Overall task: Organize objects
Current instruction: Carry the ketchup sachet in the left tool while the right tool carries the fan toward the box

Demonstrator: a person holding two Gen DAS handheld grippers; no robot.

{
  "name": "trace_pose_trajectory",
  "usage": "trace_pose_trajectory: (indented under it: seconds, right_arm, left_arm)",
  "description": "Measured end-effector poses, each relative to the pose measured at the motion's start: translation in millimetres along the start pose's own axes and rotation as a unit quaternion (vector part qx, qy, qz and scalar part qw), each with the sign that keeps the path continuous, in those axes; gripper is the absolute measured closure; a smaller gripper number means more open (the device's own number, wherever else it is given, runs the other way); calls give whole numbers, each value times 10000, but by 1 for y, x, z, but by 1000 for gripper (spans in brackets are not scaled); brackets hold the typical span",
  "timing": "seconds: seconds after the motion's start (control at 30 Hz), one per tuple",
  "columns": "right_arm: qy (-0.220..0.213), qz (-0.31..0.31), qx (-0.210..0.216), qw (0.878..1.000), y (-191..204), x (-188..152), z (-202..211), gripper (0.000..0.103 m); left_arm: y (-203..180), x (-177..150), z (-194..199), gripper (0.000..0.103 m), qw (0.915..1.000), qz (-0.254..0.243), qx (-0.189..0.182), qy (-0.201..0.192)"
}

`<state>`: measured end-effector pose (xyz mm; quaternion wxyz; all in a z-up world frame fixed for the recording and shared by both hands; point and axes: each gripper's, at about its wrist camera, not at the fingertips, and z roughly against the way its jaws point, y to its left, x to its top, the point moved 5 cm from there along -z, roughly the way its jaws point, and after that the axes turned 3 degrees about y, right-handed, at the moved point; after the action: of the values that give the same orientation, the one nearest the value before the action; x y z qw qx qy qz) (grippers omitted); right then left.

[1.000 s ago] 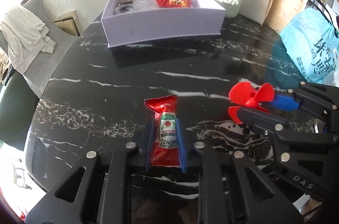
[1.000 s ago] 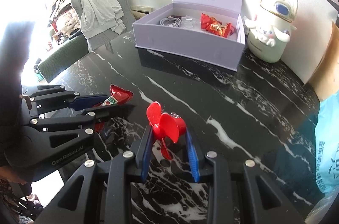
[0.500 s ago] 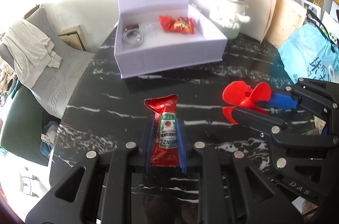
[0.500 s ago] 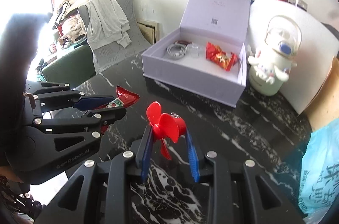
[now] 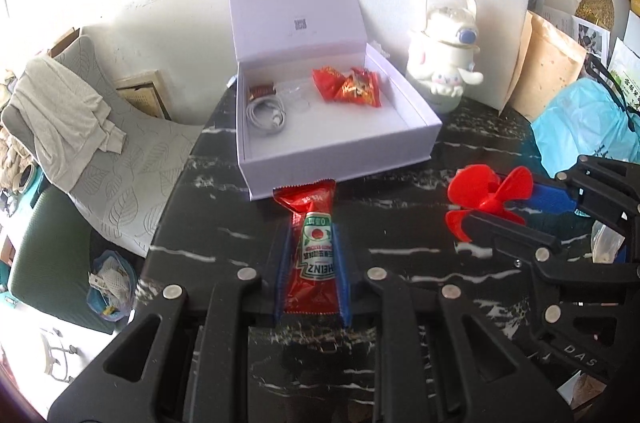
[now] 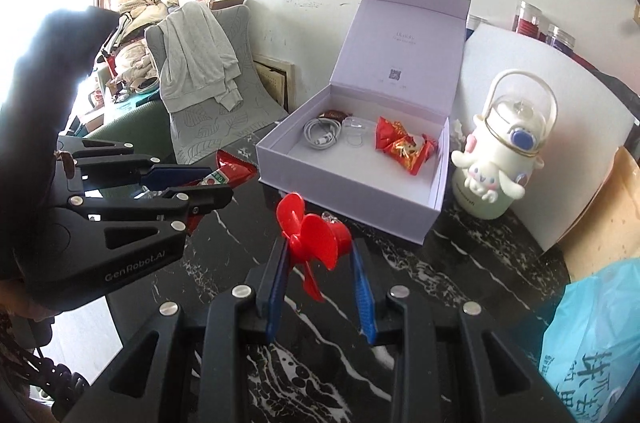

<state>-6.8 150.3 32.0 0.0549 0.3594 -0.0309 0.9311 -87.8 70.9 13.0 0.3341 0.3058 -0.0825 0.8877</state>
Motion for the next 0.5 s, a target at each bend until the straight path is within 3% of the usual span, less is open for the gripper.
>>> trace_pose_trajectory:
  seconds: [0.5]
  right_arm:
    - [20, 106, -66, 9999, -25, 42, -35, 73]
  left_arm:
    - [13, 57, -28, 84, 9999, -107, 26, -36]
